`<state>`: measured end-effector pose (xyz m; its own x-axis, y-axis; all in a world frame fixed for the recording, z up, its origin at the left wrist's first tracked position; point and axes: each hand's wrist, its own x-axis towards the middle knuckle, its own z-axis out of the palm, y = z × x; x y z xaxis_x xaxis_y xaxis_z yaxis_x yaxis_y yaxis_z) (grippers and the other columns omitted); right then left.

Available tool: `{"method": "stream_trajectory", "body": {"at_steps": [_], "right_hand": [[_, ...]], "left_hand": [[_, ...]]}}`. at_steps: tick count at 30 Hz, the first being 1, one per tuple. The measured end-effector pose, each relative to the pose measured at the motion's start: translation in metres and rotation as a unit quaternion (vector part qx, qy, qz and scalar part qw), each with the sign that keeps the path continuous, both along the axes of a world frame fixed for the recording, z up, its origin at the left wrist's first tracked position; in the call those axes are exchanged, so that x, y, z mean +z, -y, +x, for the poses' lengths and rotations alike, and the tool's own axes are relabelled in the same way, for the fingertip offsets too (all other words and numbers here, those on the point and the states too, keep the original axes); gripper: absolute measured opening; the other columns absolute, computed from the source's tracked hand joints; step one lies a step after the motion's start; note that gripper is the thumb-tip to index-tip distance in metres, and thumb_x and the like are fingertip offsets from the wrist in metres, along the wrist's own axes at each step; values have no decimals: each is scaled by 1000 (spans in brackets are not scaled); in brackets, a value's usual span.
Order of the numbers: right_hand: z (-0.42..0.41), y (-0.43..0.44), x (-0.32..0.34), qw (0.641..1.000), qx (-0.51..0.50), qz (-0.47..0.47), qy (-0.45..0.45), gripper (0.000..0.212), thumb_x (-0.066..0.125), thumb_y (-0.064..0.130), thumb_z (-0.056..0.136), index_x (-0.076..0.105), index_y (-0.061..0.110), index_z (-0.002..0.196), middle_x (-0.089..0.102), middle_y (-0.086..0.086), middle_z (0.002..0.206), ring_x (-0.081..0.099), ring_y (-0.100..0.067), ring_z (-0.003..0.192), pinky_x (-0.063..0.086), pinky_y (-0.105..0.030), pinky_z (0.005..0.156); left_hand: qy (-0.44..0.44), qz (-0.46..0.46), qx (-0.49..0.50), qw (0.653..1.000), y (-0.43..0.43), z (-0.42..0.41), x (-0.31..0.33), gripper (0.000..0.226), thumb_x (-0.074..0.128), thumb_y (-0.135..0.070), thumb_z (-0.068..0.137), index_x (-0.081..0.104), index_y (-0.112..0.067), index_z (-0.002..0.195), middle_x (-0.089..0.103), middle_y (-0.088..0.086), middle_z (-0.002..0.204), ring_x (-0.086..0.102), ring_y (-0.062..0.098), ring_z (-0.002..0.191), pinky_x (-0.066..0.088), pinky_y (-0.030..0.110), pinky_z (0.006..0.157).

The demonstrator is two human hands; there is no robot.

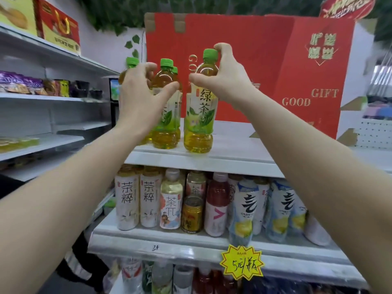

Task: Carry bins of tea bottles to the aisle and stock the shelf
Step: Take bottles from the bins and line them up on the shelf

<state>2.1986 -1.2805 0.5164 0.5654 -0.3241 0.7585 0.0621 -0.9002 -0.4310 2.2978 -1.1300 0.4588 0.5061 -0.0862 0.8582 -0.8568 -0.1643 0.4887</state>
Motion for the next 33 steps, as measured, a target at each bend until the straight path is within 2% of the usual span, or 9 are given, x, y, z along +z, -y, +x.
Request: {"method": "stream_trajectory", "body": {"at_steps": [3,6,9,11,18,26,29,33], "right_hand": [[16,7,-8,1000,-5,-20,1,80,74,48,77,31,26,141,63,-1,117,65,-24,100,55,-46,92],[31,11,-12,1000,-12,-27,8,71,72,48,77,36,28,135,66,-1,109,66,-26,98,54,-48,91],[44,15,-12,999,-17,-34,14,70,72,47,79,37,27,136,66,0,107,66,-26,95,53,-48,90],[51,17,-13,998,-33,-42,23,71,72,46,81,36,25,139,66,0,105,65,-26,94,53,-48,89],[69,25,-15,993,-84,-76,24,73,68,52,83,33,24,140,67,-2,106,64,-30,94,53,-46,87],[66,28,-16,988,-101,-115,-1,78,58,56,89,22,24,150,64,-6,114,63,-29,98,50,-39,82],[56,26,-17,982,-126,-143,-15,71,47,55,96,18,25,153,61,-10,119,61,-32,100,46,-40,80],[29,22,-26,957,-184,-223,-27,60,39,51,101,25,24,152,56,-12,120,57,-33,99,41,-37,71]], "left_hand": [[-22,87,57,994,-1,18,-20,71,74,-50,82,46,-16,139,54,6,134,52,23,122,46,44,101],[-36,141,80,986,7,29,-42,75,78,-45,80,44,-14,140,54,8,137,52,28,126,44,45,101],[-33,170,97,980,18,36,-55,87,79,-45,79,36,-13,148,52,8,140,49,30,129,41,45,104],[-38,178,105,978,24,39,-59,89,79,-46,78,35,-12,147,54,9,136,51,30,125,43,43,101],[-41,170,70,982,26,47,-58,71,81,-39,77,46,-17,135,61,4,128,57,29,118,47,43,95],[-53,182,36,981,20,45,-56,69,80,-38,79,47,-17,136,61,3,130,57,27,120,48,46,99],[-42,199,41,978,14,43,-56,70,78,-41,80,46,-17,138,60,4,130,55,28,121,47,46,99],[-4,216,50,975,0,40,-59,74,75,-39,84,40,-15,145,56,6,134,52,29,125,42,46,101]]}}
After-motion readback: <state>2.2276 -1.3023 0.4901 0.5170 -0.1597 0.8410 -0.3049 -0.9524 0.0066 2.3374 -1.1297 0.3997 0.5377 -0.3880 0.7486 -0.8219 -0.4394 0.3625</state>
